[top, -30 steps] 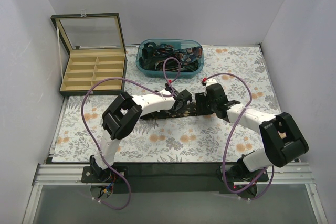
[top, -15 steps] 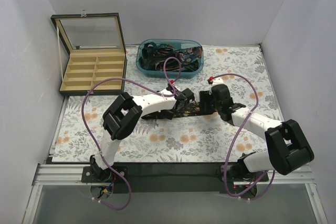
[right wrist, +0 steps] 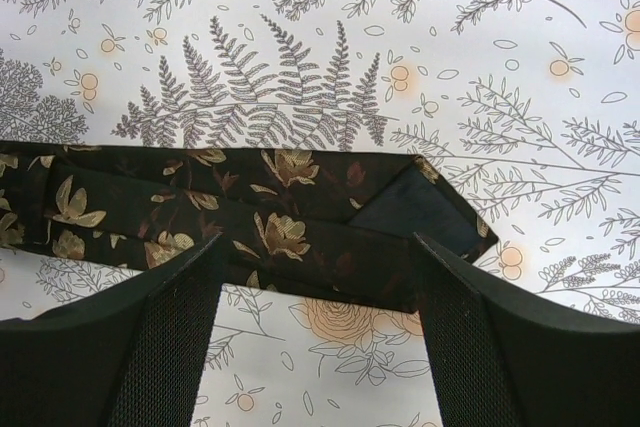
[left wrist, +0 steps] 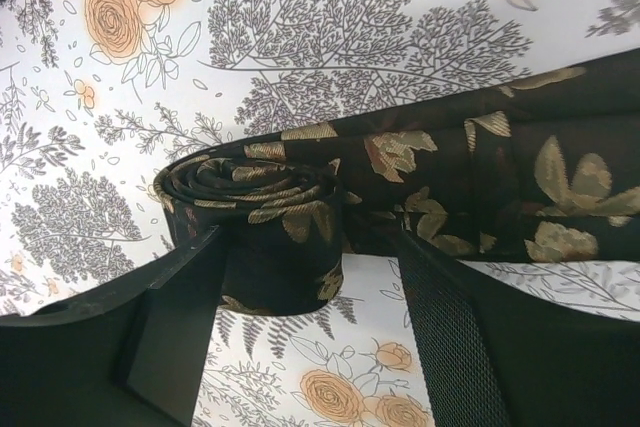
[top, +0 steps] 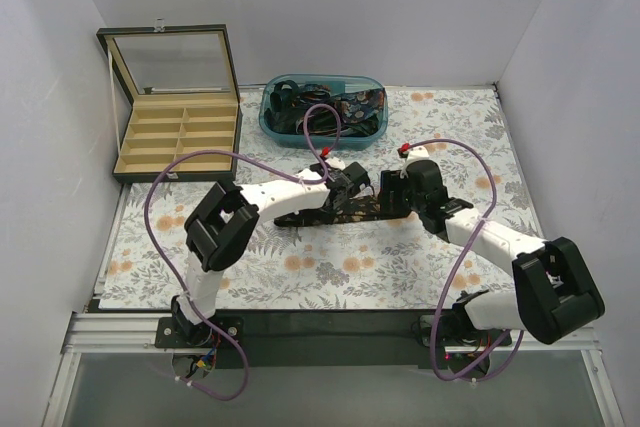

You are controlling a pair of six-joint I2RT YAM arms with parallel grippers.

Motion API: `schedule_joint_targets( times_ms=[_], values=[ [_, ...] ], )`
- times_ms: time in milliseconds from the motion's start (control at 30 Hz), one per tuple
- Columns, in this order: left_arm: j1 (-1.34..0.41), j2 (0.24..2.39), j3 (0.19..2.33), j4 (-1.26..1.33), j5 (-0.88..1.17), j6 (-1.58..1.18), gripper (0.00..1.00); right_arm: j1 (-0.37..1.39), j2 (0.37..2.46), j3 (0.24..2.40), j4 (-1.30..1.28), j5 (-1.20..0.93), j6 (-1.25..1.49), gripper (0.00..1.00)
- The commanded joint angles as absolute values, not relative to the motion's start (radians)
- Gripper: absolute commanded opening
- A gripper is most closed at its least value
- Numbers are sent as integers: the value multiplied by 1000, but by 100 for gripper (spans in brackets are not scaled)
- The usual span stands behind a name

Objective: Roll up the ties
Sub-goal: Roll the tie

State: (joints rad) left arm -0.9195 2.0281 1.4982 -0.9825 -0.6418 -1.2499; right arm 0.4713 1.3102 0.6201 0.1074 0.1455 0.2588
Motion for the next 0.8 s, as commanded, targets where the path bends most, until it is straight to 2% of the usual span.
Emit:
schedule_joint_targets(
  times_ms=[0,100,200,333,633,767],
  values=[
    [-922,1942,1489,-931,-617,-1264,64,463,1272,609,146,141,267,67],
    [-922,1936,1488,-931,-614,-1264,65,459,1250,607,146,143,267,67],
    [-920,1919,1486,-928,-609,-1261,71,456,1236,606,146,140,267,69],
    [-910,1887,1476,-911,-589,-1253,72,453,1223,601,144,100,271,70],
    [-825,1738,1373,-790,-427,-1197,76,451,1189,603,146,46,268,88],
    [-749,1626,1306,-680,-283,-1184,84,451,1204,624,146,-38,264,89]
  ],
)
